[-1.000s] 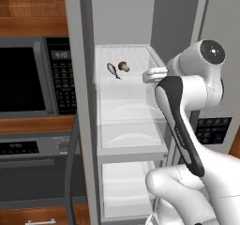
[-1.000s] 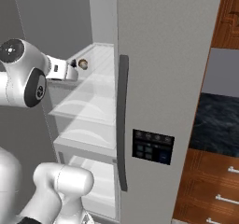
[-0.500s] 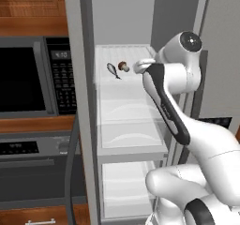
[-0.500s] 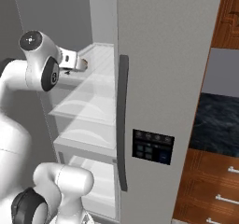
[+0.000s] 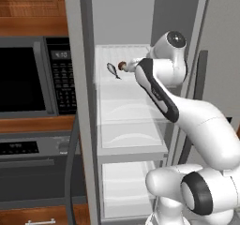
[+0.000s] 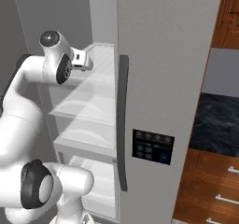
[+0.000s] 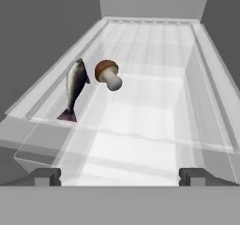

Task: Place one mushroom and one fish in each tupperware on the nearby counter, to pack two identical lunches.

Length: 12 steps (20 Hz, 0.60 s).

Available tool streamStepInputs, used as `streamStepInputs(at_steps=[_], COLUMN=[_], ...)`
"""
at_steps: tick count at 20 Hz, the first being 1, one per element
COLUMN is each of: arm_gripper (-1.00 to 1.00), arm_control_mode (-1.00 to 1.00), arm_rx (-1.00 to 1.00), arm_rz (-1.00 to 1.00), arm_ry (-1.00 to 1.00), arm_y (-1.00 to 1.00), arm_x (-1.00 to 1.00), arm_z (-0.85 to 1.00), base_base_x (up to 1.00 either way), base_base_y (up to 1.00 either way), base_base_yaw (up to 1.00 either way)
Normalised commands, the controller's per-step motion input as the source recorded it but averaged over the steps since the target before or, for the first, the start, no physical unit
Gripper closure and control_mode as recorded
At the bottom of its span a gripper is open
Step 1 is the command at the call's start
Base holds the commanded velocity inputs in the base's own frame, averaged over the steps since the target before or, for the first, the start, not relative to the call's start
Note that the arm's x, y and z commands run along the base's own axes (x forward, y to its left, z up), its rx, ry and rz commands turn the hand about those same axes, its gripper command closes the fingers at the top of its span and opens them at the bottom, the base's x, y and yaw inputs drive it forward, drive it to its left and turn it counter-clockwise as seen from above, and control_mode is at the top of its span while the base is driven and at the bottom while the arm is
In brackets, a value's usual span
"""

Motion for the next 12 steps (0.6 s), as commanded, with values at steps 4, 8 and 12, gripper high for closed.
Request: streamStepInputs(at_steps=[4, 8, 12], arm_gripper=[-1.00, -1.00, -1.00], arm_control_mode=[-1.00, -1.00, -1.00], arm_rx=[-0.03, -0.05, -0.09], arm_rz=[0.07, 0.08, 0.06], arm_ry=[0.12, 0.02, 0.00], arm_y=[0.07, 0.12, 0.21], arm_x=[0.63, 0.53, 0.32], arm_z=[-0.05, -0.12, -0.26], base_base_x=[0.00, 0.00, 0.00], base_base_y=[0.00, 0.00, 0.00], base_base_yaw=[0.00, 0.00, 0.00])
